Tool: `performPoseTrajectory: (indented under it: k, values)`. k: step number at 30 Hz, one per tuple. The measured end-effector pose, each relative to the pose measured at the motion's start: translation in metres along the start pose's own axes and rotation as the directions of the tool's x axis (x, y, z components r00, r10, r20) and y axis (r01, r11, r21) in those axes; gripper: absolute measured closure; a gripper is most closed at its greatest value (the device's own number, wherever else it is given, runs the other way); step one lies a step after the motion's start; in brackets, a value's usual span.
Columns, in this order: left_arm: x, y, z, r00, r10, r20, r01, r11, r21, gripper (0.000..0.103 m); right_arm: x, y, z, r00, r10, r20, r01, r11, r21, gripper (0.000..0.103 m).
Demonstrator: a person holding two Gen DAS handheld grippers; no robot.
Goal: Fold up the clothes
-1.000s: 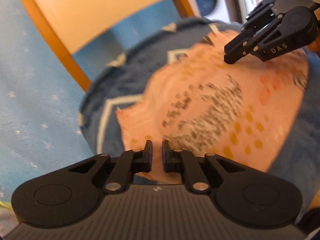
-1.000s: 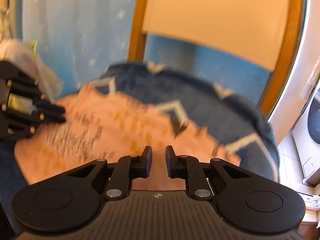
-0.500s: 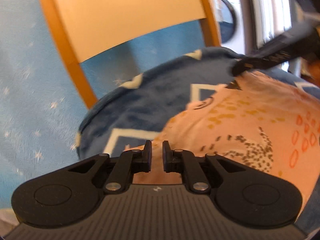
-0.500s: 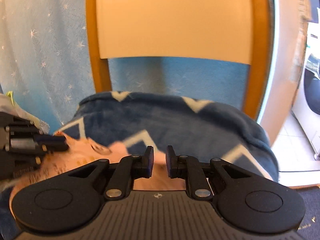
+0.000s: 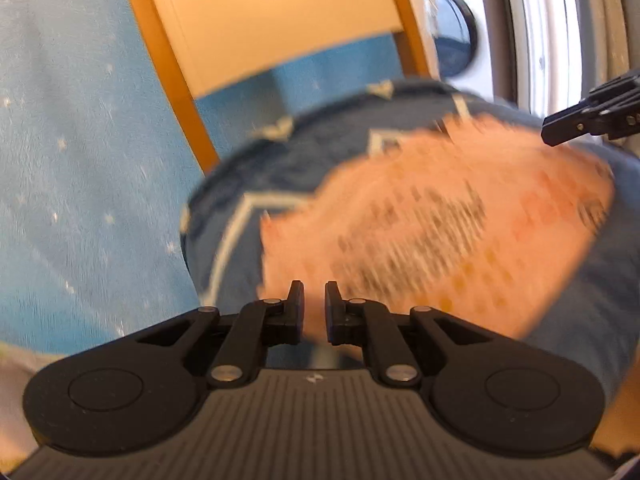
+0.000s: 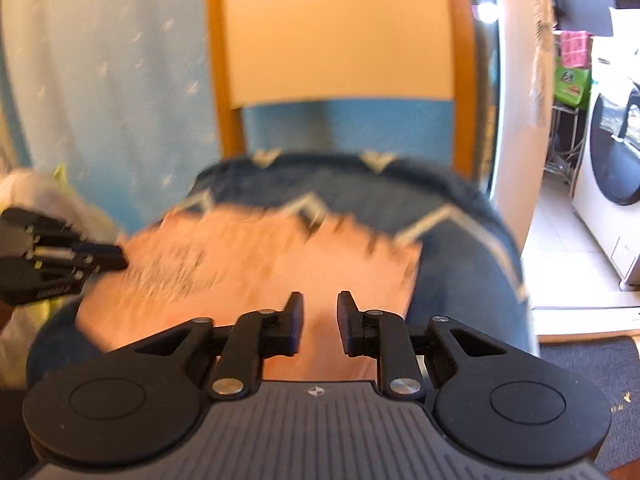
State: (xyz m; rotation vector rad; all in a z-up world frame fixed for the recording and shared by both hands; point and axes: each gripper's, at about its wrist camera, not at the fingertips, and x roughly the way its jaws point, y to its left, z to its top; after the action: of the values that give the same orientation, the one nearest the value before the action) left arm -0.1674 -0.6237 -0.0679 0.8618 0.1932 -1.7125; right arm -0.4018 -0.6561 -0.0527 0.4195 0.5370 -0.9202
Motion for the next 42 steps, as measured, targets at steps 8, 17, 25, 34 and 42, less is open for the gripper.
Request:
performPoseTrajectory:
  k: [8,17,25,34,42]
  values:
    - [-0.044,-0.009,-0.010,0.999,0.033,-0.008,-0.033,0.995,-0.099,0.086,-0.047,0.004,-0.014,0.998,-0.047,0.032,0.044,0.993,0.108,0.062]
    - [-0.103,-0.034,-0.026,0.999,0.045,0.017,-0.038,0.957,-0.289,0.031,-0.097,0.031,-0.039,0.988,-0.138,0.072,0.127,0.981,0.149,0.002]
    - [-0.131,-0.045,-0.033,0.992,0.118,0.032,-0.102,0.944,-0.313,0.001,-0.100,0.043,-0.043,0.982,-0.187,0.032,0.179,0.970,0.162,0.000]
    - [-0.125,-0.044,-0.037,0.997,0.078,0.019,-0.064,0.916,-0.395,0.001,-0.087,0.051,-0.043,0.990,-0.143,-0.014,0.144,0.977,0.156,0.000]
    - [-0.121,-0.052,-0.031,0.999,0.036,0.032,-0.021,0.915,-0.403,0.001,-0.088,0.050,-0.042,0.991,-0.137,-0.012,0.137,0.978,0.156,0.000]
